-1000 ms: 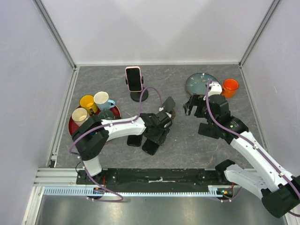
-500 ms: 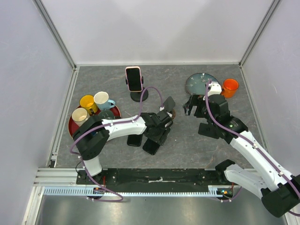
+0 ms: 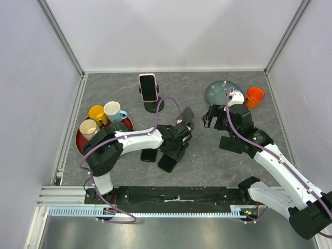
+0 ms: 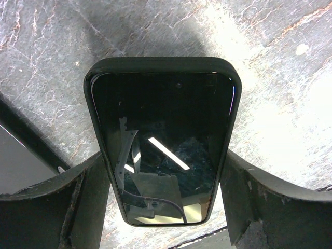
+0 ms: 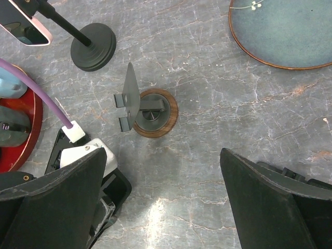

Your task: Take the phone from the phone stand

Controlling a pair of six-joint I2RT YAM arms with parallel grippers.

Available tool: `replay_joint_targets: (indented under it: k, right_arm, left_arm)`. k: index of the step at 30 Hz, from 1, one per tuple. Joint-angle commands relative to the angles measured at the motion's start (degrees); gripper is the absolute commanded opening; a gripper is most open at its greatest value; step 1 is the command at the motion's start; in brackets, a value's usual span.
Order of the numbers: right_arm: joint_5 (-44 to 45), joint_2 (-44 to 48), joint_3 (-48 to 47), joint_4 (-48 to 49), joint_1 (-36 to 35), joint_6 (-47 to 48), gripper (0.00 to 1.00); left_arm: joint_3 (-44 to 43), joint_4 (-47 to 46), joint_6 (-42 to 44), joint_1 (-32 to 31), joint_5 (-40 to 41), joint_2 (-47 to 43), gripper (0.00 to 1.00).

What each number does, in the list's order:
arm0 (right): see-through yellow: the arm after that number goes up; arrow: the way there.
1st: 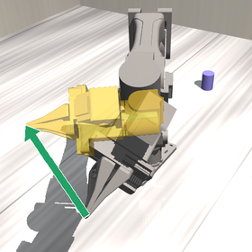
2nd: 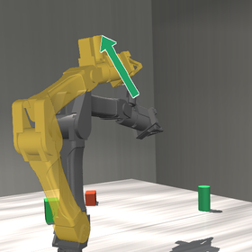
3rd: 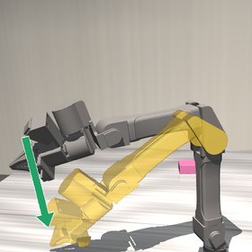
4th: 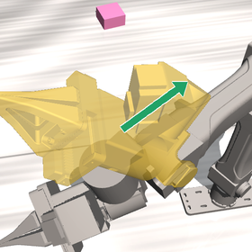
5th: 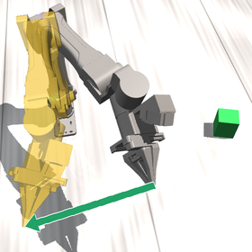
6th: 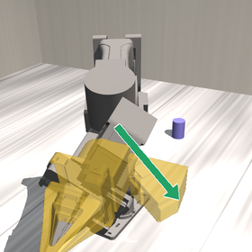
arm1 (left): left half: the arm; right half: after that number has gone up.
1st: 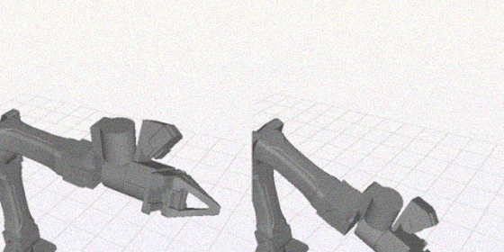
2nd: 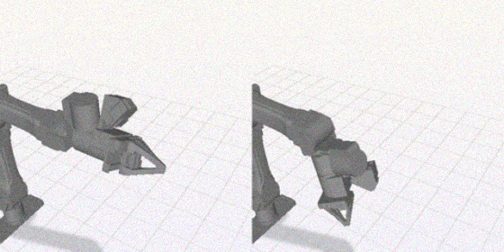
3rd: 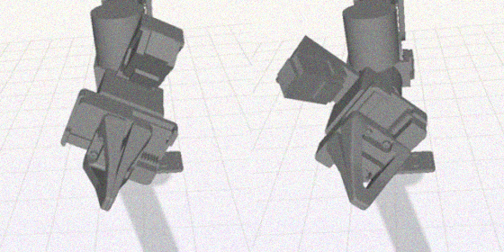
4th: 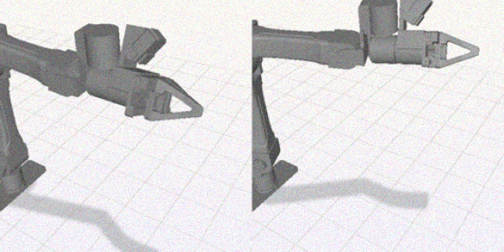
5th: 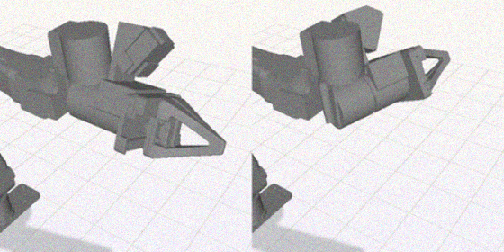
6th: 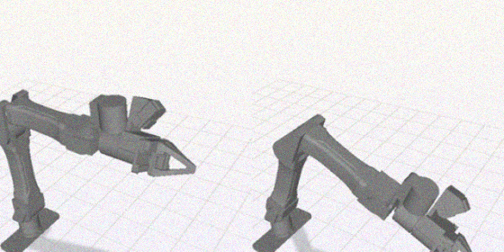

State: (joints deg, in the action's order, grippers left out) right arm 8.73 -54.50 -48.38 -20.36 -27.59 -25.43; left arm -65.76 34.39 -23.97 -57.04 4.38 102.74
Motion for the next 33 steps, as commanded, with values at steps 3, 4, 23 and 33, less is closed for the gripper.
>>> replay_joint_targets:
  k: [3, 4, 23, 33]
  right_arm:
    - [0.23, 0.53, -1.28, 1.81, -0.09, 0.47, 0.98]
    - [0.49, 0.62, -1.19, 1.81, -0.09, 0.38, 0.98]
    - [1.02, 2.03, -0.75, 1.81, 0.0, 0.82, 0.98]
    - [-0.03, 3.52, -0.22, 2.6, -0.09, 2.31, 0.98]
  left_arm:
    - [-2.89, 0.24, -0.38, -0.27, -0.69, -0.17, 0.84]
    - [-2.89, 0.24, -0.38, -0.27, -0.6, -0.26, 0.85]
    - [-3.5, 0.24, -0.56, -0.18, 0.54, -7.02, 0.98]
    - [-2.89, -2.13, -0.38, 1.4, 6.33, -17.74, 0.98]
